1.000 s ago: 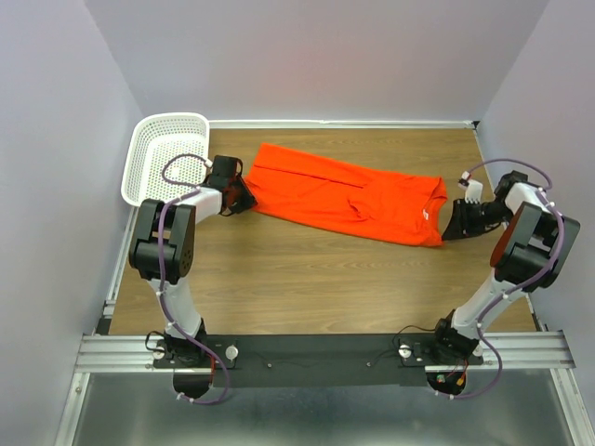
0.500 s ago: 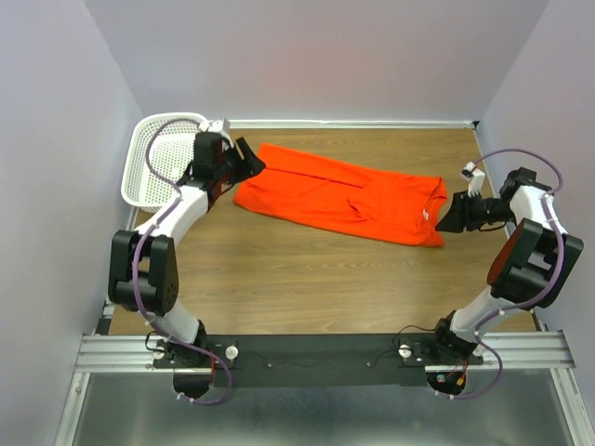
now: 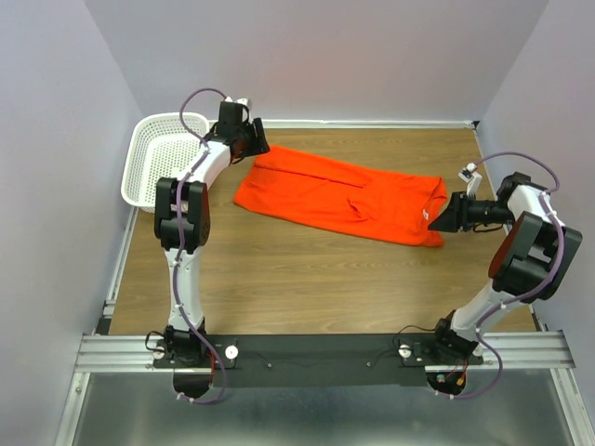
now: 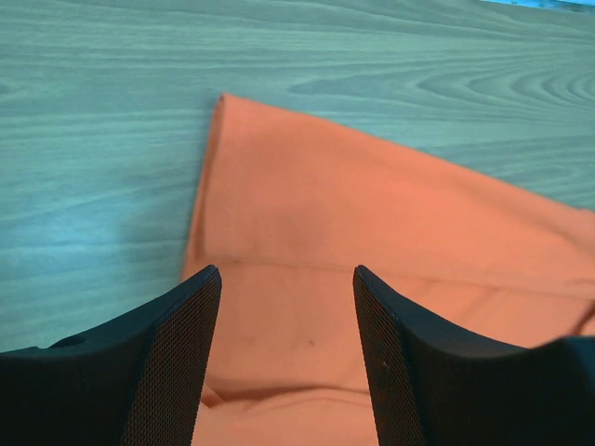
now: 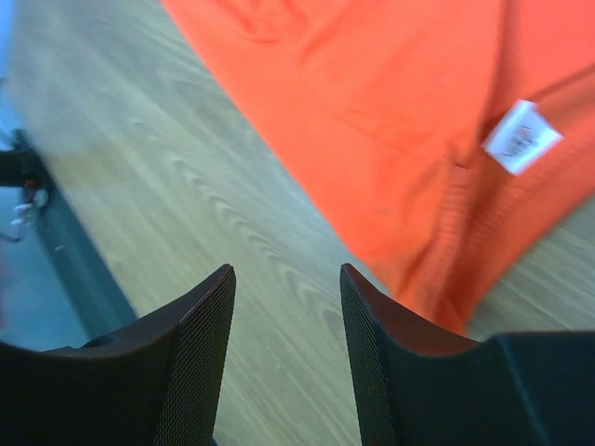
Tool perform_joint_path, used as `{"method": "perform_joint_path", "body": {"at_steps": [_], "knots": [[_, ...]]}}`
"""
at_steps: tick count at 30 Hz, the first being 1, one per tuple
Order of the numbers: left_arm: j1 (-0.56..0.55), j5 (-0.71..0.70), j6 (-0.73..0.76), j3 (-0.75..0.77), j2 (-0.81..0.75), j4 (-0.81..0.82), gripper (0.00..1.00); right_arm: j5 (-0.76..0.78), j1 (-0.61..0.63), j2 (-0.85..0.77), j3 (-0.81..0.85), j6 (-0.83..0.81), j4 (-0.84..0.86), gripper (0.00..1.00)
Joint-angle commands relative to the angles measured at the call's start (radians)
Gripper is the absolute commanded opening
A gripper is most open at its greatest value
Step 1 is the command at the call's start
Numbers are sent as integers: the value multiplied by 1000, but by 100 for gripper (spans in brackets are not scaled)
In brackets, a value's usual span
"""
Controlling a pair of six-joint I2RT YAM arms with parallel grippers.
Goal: Fold and stack the t-shirts
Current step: Fold the tshirt
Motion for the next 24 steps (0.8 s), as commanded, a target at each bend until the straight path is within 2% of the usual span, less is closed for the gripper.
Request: {"method": "perform_joint_path", "body": {"at_steps": [1,5,8,11,15,24], "knots": [[13,-63,28,90,39,-65,67,172,14,-123,-53,149,217,57],[27,-60,14,184,130,-105,67,206,45,-168,-74,181,261,57],[27,-54,19,352,230,-198,65,189,45,-174,-87,195,262,57],[30,-72,27,420,287,-275,63,168,45,-169,-110,196,264,57],[38,-60,30,432,327,-290,56,165,45,-171,-123,195,262,58],[38,-49,39,463,372,-339,49,146,45,-197,-129,206,261,58]]}}
